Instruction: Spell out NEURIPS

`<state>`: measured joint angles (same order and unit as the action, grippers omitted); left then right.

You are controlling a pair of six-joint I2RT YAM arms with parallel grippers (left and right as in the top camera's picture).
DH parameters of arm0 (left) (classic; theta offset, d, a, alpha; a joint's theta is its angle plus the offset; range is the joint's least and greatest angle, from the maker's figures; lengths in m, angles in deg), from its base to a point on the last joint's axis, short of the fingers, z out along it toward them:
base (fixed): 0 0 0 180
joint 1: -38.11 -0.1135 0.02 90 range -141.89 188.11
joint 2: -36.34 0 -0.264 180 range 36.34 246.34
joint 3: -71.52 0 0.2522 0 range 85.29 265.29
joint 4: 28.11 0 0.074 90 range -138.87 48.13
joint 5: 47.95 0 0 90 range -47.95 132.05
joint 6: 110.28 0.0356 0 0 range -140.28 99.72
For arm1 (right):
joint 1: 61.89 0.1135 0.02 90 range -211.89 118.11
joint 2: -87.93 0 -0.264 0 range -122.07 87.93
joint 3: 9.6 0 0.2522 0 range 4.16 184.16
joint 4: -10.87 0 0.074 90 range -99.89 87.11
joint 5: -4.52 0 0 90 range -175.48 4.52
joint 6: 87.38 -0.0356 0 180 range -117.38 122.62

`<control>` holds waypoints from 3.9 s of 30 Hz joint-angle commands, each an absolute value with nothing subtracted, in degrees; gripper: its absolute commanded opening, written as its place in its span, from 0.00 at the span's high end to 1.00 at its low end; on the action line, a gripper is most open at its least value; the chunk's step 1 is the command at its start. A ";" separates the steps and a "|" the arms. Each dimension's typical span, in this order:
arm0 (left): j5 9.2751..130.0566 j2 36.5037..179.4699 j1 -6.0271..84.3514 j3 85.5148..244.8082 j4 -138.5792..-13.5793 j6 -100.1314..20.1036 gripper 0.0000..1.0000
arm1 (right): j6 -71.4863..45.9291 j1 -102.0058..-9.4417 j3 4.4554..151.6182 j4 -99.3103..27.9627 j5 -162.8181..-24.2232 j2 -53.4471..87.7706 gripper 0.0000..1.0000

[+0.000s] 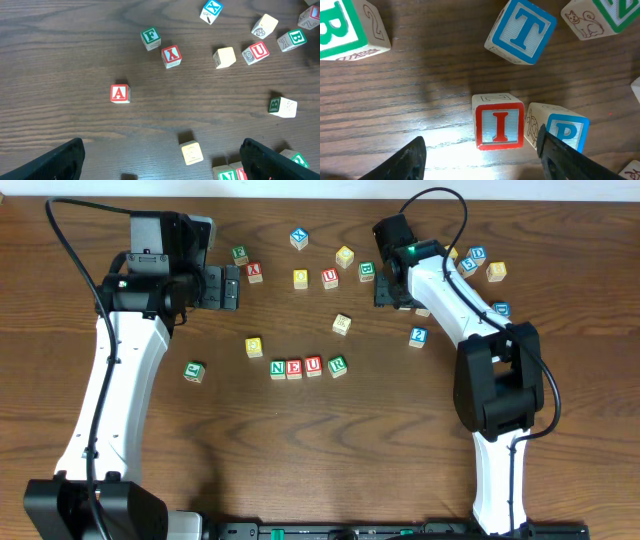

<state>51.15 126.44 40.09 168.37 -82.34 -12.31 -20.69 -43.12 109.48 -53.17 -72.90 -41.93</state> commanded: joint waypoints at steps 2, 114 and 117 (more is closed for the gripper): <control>51.50 126.20 39.89 169.84 -82.36 -11.72 0.02 | -20.04 -43.58 110.11 -53.28 -72.57 -44.35 0.36; 51.50 126.20 39.89 169.84 -82.36 -11.72 0.02 | -13.59 -41.46 110.13 -54.13 -79.83 -35.22 0.90; 51.50 126.20 39.89 169.86 -82.36 -11.72 0.02 | -13.63 -40.30 110.13 -55.77 -79.83 -33.95 0.91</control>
